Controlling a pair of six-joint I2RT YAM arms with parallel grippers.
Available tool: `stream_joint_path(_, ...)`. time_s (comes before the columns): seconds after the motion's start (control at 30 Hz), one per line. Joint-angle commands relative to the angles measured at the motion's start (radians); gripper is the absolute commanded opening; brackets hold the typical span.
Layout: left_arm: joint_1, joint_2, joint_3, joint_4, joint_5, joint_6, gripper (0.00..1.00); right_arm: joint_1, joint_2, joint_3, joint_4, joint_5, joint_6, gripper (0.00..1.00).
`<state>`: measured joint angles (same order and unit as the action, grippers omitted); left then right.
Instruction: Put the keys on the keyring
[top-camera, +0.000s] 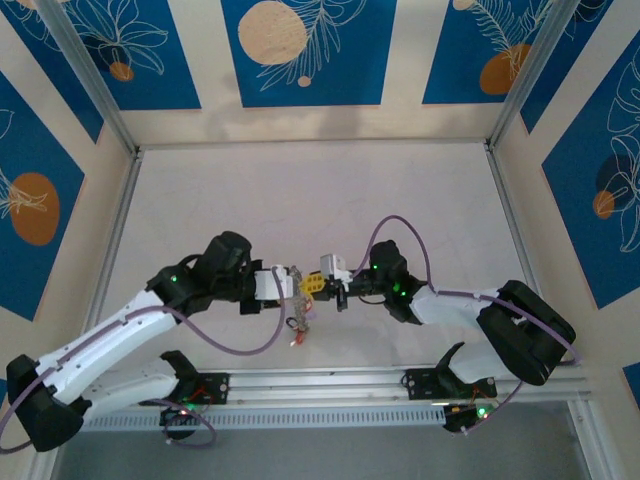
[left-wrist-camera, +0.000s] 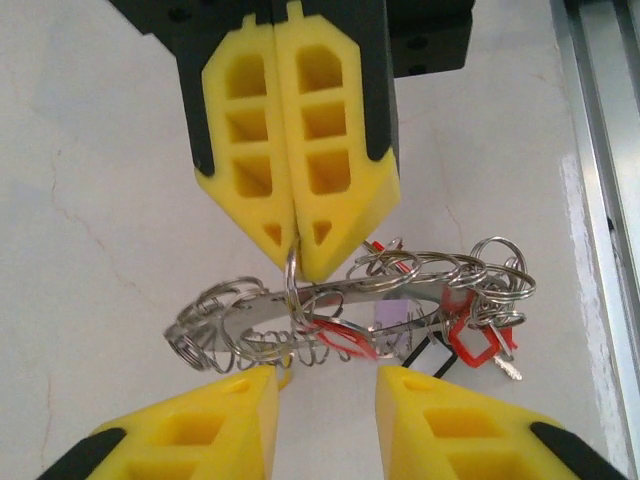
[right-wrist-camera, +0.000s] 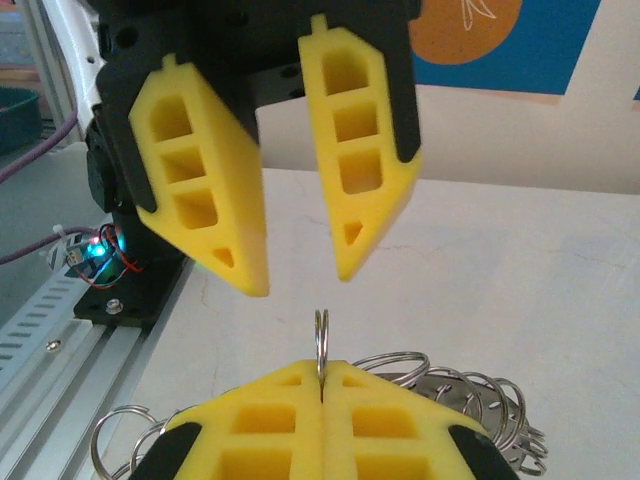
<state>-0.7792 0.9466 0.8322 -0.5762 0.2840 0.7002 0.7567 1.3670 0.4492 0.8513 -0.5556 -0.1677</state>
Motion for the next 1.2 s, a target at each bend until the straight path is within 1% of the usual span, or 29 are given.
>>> stream_joint_path(0.0,0.011,-0.057,-0.082,0.163,0.027,-0.109,0.33,-0.009,-0.012,-0.007,0.087,-0.029,0.027,0.00)
stream_joint_path(0.13,0.011,-0.085,-0.163,0.292,0.024,-0.170,0.34,-0.009,-0.012,-0.004,0.103,-0.039,0.033,0.00)
stream_joint_path(0.47,0.011,-0.072,-0.231,0.470,0.095,-0.225,0.34,-0.008,-0.009,-0.010,0.125,-0.046,0.033,0.00)
stream_joint_path(0.63,0.011,-0.058,-0.248,0.480,0.096,-0.232,0.34,-0.009,-0.015,-0.017,0.152,-0.031,0.042,0.00)
stream_joint_path(0.7,0.011,-0.079,-0.275,0.491,0.089,-0.247,0.35,-0.008,-0.023,-0.020,0.152,-0.018,0.039,0.00)
stream_joint_path(0.8,0.012,-0.149,-0.353,0.538,0.055,-0.305,0.37,-0.010,-0.043,-0.022,0.136,-0.013,0.028,0.00)
stream_joint_path(0.87,0.011,-0.204,-0.416,0.595,0.026,-0.357,0.41,-0.010,-0.058,-0.021,0.115,-0.010,0.016,0.00)
stream_joint_path(0.97,0.012,-0.263,-0.492,0.679,-0.001,-0.425,0.45,-0.011,-0.062,-0.024,0.110,-0.001,0.008,0.00)
stream_joint_path(1.07,0.011,-0.277,-0.533,0.729,0.000,-0.471,0.46,-0.011,-0.058,-0.021,0.112,0.002,0.011,0.00)
stream_joint_path(1.17,0.010,-0.258,-0.559,0.791,0.020,-0.512,0.48,-0.010,-0.052,-0.018,0.115,0.009,0.014,0.00)
